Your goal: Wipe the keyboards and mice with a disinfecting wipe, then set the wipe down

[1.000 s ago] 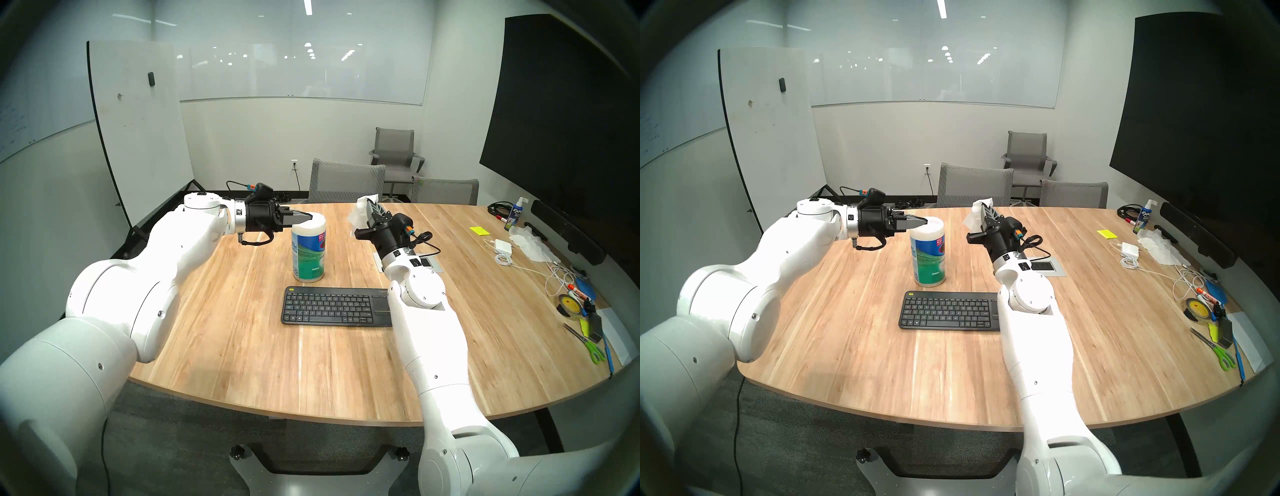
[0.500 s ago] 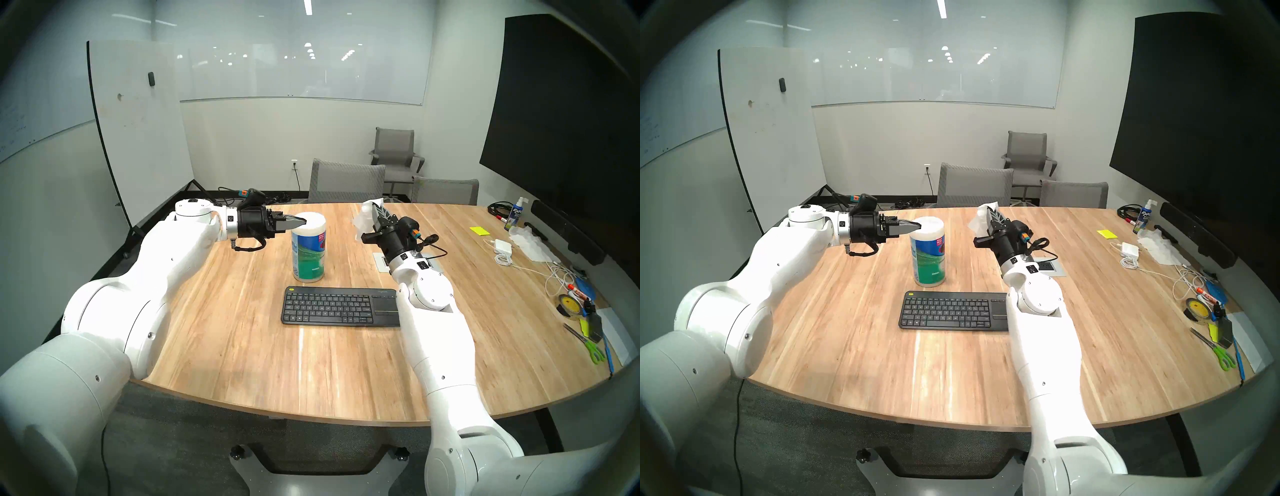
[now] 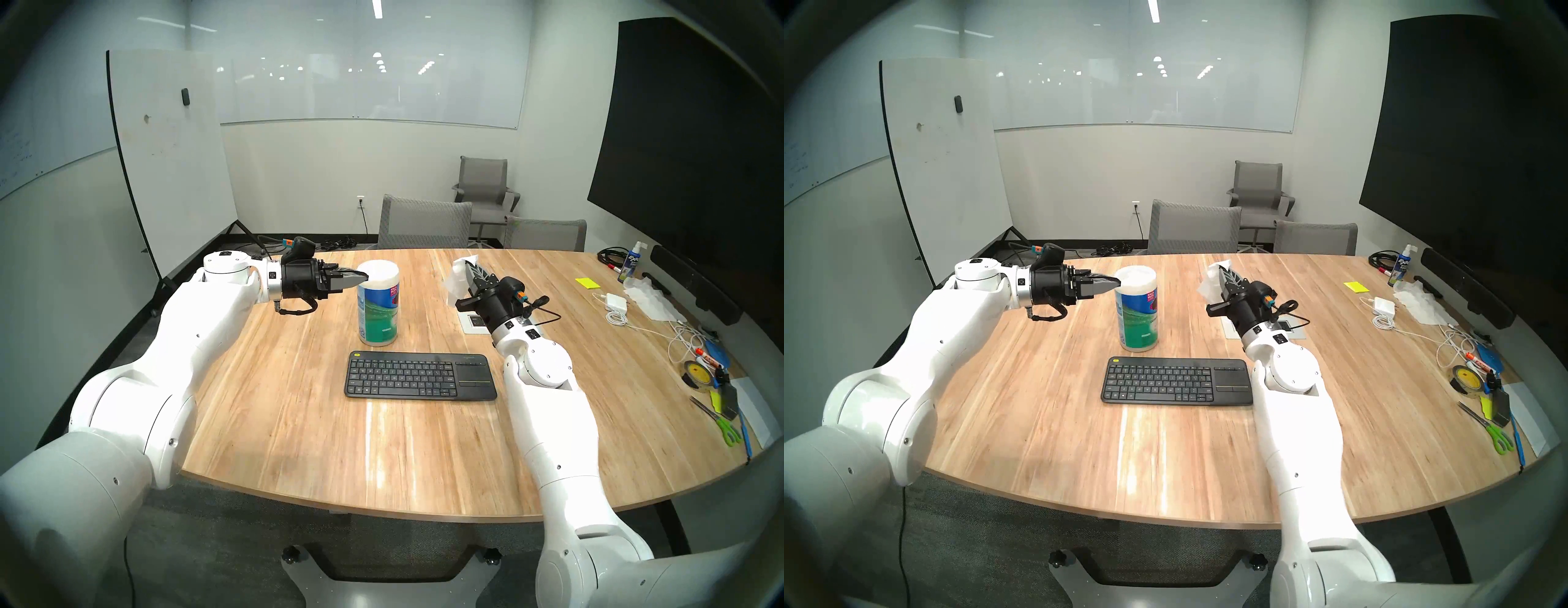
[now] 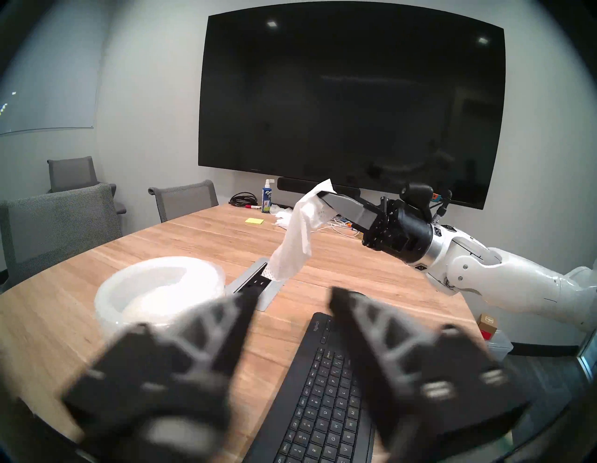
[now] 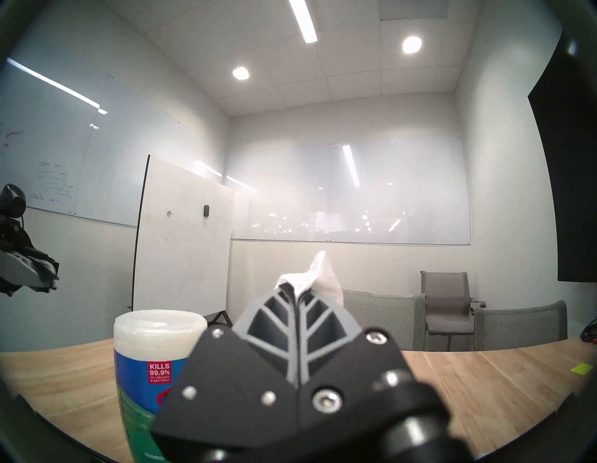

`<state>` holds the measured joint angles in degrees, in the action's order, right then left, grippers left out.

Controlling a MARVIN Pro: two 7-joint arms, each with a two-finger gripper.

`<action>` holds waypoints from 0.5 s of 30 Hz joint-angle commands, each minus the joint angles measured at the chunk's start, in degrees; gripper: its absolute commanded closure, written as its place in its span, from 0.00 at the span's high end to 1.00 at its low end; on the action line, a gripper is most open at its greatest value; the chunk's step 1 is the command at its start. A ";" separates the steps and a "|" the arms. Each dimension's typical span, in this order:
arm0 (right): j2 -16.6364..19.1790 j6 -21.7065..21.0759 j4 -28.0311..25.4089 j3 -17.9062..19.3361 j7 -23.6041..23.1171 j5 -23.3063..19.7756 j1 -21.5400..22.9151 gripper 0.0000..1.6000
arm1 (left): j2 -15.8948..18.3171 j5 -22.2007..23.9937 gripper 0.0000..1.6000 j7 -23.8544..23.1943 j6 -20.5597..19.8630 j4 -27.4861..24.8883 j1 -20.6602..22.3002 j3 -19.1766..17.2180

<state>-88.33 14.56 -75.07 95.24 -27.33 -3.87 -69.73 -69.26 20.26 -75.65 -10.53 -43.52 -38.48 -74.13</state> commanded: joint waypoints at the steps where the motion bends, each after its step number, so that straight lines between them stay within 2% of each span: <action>1: 2.27 0.69 -1.79 0.17 -3.30 -0.61 -1.48 0.00 | 1.81 1.24 1.00 1.54 -1.55 -5.99 -3.35 -1.99; 15: 4.92 0.89 -5.72 1.00 -12.48 -3.45 -5.29 0.00 | 3.85 2.37 1.00 6.69 -4.77 -17.80 -11.17 -5.99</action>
<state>-84.65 14.97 -77.33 96.36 -36.42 -5.45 -74.36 -66.32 21.41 -70.82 -14.22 -55.87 -47.03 -78.00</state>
